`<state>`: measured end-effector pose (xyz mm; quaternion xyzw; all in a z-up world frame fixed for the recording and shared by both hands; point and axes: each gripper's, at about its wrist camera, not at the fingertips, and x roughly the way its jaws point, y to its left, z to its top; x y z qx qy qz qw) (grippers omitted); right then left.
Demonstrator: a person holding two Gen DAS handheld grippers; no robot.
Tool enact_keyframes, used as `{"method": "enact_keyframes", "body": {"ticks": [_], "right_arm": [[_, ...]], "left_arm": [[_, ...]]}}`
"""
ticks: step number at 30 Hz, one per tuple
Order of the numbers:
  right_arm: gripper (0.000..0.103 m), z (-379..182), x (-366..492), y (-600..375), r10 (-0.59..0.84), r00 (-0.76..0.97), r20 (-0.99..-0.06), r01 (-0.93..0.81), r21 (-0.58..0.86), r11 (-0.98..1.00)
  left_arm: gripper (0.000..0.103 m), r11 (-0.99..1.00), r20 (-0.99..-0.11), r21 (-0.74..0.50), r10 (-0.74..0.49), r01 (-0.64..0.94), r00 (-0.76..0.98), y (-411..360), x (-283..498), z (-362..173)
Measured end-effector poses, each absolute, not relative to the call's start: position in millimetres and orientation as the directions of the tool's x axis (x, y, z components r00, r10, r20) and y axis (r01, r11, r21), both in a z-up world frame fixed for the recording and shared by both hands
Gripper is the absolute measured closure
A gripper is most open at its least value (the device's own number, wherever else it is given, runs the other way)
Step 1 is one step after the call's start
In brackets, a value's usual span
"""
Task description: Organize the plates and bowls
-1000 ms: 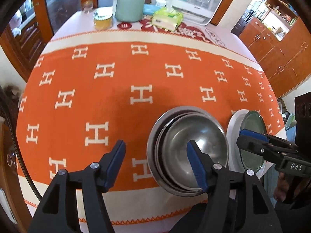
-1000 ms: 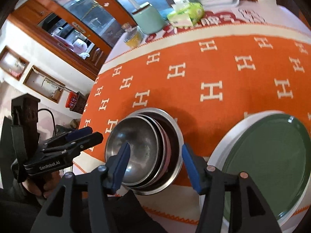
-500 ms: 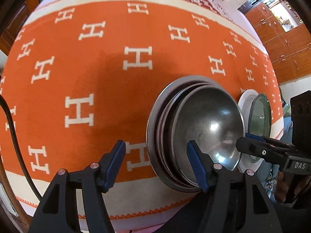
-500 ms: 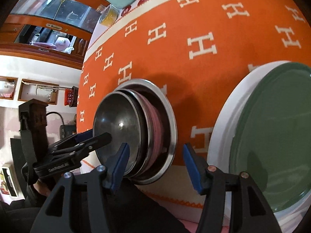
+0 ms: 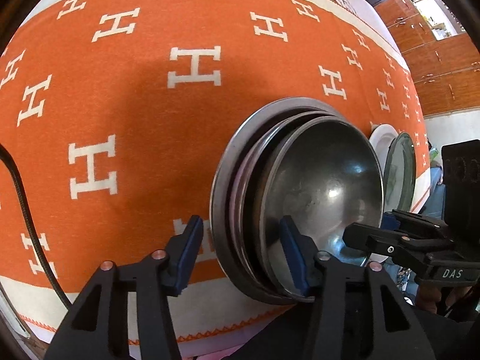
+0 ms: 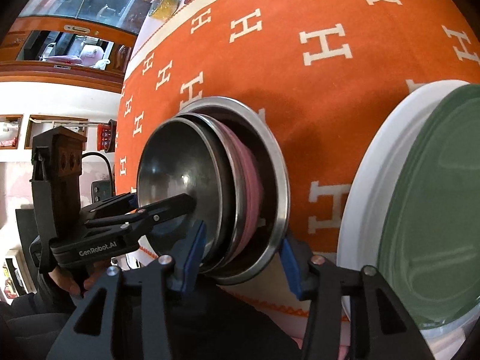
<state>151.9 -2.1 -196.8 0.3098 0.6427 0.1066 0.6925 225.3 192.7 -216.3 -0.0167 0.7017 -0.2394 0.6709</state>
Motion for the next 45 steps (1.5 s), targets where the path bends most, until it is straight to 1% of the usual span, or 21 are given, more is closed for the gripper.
{"method": "enact_keyframes", "body": {"ticks": [2,4,6,10,17,25,31,37,45], "right_arm": [[0.058,-197,152,-3,0.549,0.155,-0.822,0.254,0.57,0.781],[0.06,-197,151,-4,0.549,0.157,-0.821,0.257,0.571,0.78],[0.063,-198,149,-7,0.549,0.16,-0.82,0.259,0.572,0.779],[0.067,-198,148,-5,0.541,0.152,-0.827,0.255,0.562,0.787],[0.067,-183,146,-1,0.525,0.167,-0.835,0.202,0.55,0.81],[0.067,-160,132,-12,0.502,0.213,-0.838,0.169,0.537,0.826],[0.067,-146,113,-25,0.466,0.247,-0.849,0.183,0.513,0.838],[0.067,-137,92,-48,0.443,0.27,-0.855,0.21,0.501,0.839],[0.067,-134,70,-84,0.447,0.288,-0.847,0.222,0.513,0.83]], "left_arm": [[0.054,0.885,-0.933,-0.36,-0.347,0.295,-0.099,190,225,-216],[0.057,0.882,-0.93,-0.367,-0.354,0.295,-0.097,190,225,-216],[0.064,0.877,-0.926,-0.377,-0.367,0.299,-0.092,192,224,-214],[0.064,0.878,-0.927,-0.372,-0.367,0.301,-0.077,193,222,-210],[0.063,0.883,-0.931,-0.353,-0.364,0.31,-0.024,194,216,-191],[0.063,0.868,-0.921,-0.339,-0.384,0.363,0.06,188,202,-162],[0.063,0.839,-0.901,-0.333,-0.417,0.43,0.116,170,185,-142],[0.063,0.803,-0.852,-0.384,-0.498,0.455,0.161,144,170,-129],[0.063,0.804,-0.854,-0.366,-0.49,0.468,0.175,104,145,-124]]}}
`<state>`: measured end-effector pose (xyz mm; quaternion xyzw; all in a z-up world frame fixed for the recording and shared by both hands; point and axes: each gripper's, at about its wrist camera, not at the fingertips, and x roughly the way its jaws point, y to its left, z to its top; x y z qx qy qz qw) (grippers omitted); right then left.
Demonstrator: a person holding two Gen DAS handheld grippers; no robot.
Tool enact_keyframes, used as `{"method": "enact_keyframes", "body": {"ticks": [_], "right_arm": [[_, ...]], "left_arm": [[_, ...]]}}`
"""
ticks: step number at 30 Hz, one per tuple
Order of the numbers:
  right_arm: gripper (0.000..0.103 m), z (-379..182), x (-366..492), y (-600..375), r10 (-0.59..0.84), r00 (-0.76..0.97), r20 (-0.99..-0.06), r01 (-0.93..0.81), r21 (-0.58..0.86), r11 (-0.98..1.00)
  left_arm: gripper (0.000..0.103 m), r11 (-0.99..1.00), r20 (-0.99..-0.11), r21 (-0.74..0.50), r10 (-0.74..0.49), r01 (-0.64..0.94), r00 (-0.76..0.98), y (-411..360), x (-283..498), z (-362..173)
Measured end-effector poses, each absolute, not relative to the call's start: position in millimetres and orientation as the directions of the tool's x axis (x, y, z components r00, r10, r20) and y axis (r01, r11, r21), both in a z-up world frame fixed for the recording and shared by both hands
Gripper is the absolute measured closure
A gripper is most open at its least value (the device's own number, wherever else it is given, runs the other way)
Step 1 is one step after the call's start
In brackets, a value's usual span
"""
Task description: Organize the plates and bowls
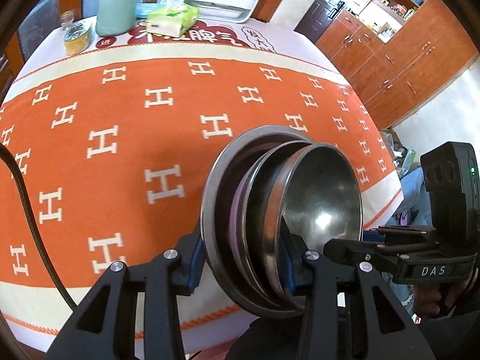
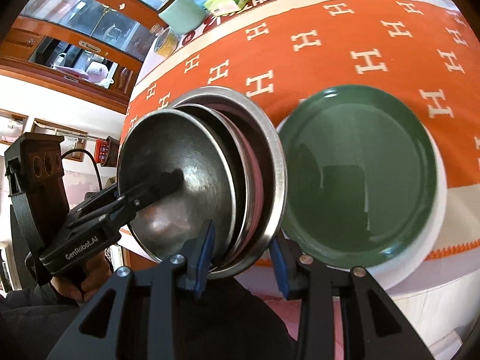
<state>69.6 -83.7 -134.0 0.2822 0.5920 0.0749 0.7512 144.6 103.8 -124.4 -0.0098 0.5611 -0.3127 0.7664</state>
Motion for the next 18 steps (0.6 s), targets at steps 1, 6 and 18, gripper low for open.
{"method": "enact_keyframes", "body": {"ticks": [1,6,18], "right_arm": [[0.067,-135,68,-87,0.448,0.287,-0.847,0.221,0.513,0.829],[0.067,-137,54,-111,0.439,0.262,-0.859,0.225,0.497,0.838],[0.067,-143,39,-171,0.391,0.193,-0.9,0.201,0.426,0.882]], "left_arm": [[0.063,0.805,-0.856,-0.363,-0.487,0.469,0.175,98,141,-124],[0.063,0.811,-0.864,-0.354,-0.474,0.466,0.168,69,129,-124],[0.062,0.843,-0.899,-0.322,-0.415,0.43,0.141,-5,103,-138]]}}
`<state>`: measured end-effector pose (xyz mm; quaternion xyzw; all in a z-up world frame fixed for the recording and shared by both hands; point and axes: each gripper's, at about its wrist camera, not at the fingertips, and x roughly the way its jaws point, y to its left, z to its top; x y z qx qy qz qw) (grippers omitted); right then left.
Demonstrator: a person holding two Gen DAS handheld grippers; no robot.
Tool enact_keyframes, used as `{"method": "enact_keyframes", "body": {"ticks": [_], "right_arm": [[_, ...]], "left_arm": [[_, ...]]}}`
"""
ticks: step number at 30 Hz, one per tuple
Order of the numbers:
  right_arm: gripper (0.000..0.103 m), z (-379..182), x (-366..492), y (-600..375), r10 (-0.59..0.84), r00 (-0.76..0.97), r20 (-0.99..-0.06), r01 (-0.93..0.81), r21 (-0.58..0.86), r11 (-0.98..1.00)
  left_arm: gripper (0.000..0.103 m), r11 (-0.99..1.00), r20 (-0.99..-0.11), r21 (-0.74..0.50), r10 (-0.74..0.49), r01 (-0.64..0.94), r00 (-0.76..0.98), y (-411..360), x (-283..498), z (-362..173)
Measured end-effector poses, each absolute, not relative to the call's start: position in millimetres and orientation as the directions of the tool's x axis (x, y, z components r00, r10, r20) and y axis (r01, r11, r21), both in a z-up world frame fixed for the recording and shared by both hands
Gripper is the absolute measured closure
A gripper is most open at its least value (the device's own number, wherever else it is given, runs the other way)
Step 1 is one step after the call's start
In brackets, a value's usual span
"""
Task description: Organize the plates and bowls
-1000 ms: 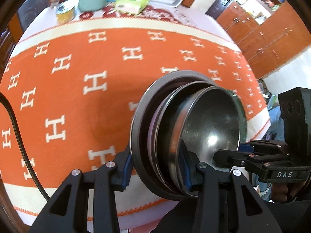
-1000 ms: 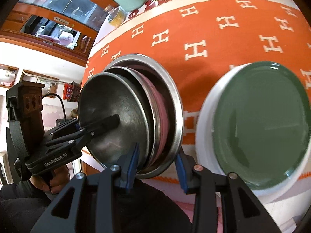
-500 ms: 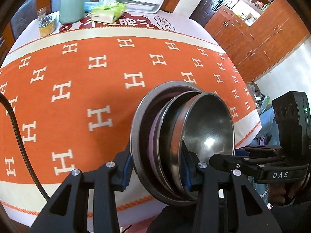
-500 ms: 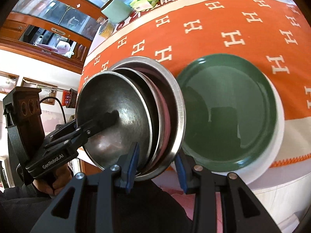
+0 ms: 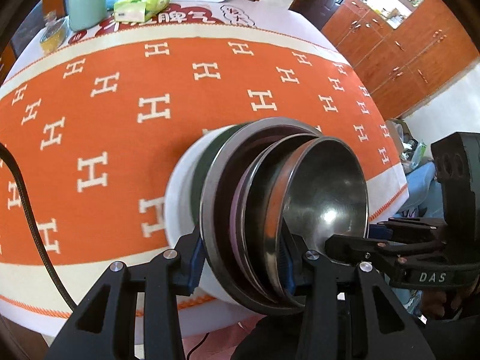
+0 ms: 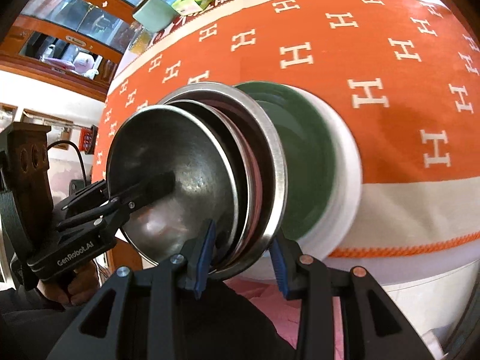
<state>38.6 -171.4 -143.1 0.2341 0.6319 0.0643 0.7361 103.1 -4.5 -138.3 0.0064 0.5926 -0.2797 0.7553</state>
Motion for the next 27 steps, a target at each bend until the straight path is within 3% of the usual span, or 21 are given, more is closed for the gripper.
{"method": "enact_keyframes", "body": {"ticks": [14,27], "right_arm": [[0.061,-156,46,-192,0.322,0.162,-0.933,0.026,0.33,0.944],[0.058,-150,53,-194,0.304,0.282,-0.91,0.079,0.337,0.938]], "left_arm": [[0.058,0.907,-0.906,-0.33,-0.382,0.263,0.181,-36,101,-166],[0.058,0.939,-0.925,-0.207,-0.279,0.276,0.258,-34,113,-161]]}}
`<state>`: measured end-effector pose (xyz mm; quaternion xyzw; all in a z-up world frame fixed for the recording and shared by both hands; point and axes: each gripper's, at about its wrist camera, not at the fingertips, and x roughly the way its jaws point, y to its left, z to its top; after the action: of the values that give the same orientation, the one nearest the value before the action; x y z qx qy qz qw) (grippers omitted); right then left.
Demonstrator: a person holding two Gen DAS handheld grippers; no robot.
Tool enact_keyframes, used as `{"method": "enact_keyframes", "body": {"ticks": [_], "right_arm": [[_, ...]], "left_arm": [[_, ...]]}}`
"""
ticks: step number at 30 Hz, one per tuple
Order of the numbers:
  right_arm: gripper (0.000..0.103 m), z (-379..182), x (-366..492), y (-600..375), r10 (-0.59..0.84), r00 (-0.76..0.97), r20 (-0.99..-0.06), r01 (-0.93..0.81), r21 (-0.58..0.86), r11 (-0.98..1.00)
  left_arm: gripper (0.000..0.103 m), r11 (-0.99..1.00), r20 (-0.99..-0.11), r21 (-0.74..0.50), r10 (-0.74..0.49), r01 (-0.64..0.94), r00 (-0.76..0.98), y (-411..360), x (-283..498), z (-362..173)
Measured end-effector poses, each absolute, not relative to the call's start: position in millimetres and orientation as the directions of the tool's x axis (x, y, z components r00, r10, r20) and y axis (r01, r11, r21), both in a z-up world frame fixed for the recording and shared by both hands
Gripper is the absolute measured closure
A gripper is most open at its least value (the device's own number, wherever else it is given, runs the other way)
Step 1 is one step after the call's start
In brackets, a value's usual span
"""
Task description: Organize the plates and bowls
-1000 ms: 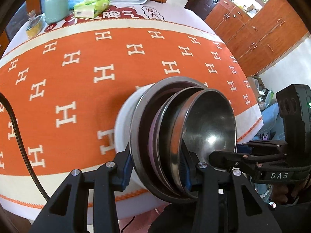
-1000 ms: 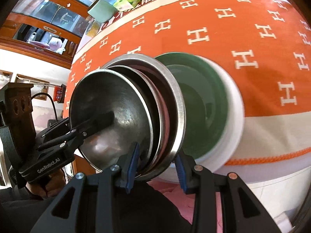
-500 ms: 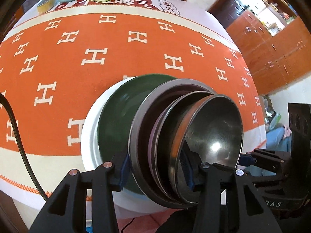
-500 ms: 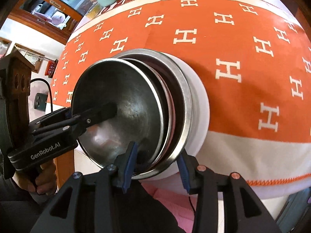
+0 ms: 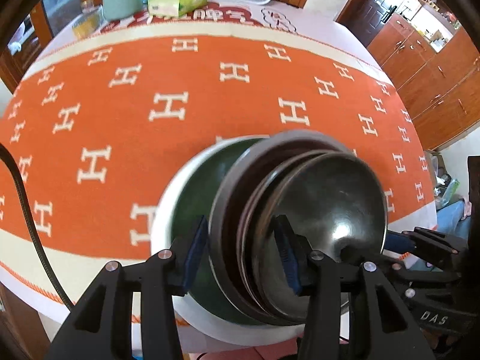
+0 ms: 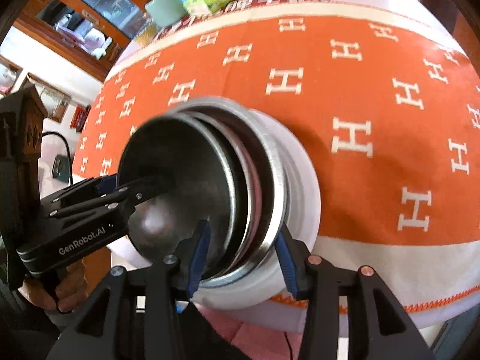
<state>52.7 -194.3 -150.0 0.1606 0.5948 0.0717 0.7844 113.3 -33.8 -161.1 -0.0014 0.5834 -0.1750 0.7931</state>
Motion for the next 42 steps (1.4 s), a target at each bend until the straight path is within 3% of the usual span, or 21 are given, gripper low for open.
{"method": "enact_keyframes", "body": {"ticks": [12,16,23,27,31,37,42], "right_arm": [[0.055,-111,46,-206,0.254,0.482,-0.839,0.171,0.374,0.911],[0.043,-90,37,-200,0.223,0.541,-0.811,0.154,0.356,0.921],[0.032,-53,14,-185,0.163,0.604,-0.78,0.102,0.278,0.955],[0.021,-23,0,-177,0.133,0.647,-0.751,0.064,0.226,0.972],[0.008,2,-9,-171,0.135,0.658,-0.74,0.046,0.219,0.975],[0.005,13,-21,-159,0.149,0.616,-0.774,0.067,0.239,0.969],[0.004,6,-30,-142,0.095,0.589,-0.802,0.08,0.175,0.981]], "left_arm": [[0.053,0.931,-0.914,-0.208,-0.294,0.299,0.281,-12,110,-137],[0.048,0.935,-0.912,-0.183,-0.277,0.304,0.302,-5,102,-123],[0.037,0.946,-0.875,-0.126,-0.248,0.3,0.416,14,93,-74],[0.026,0.948,-0.839,-0.102,-0.245,0.301,0.487,21,85,-42],[0.024,0.951,-0.822,-0.098,-0.244,0.294,0.514,23,78,-19],[0.024,0.967,-0.833,-0.024,-0.159,0.252,0.53,17,60,-6],[0.024,0.974,-0.802,0.023,-0.118,0.227,0.586,14,36,1]]}}
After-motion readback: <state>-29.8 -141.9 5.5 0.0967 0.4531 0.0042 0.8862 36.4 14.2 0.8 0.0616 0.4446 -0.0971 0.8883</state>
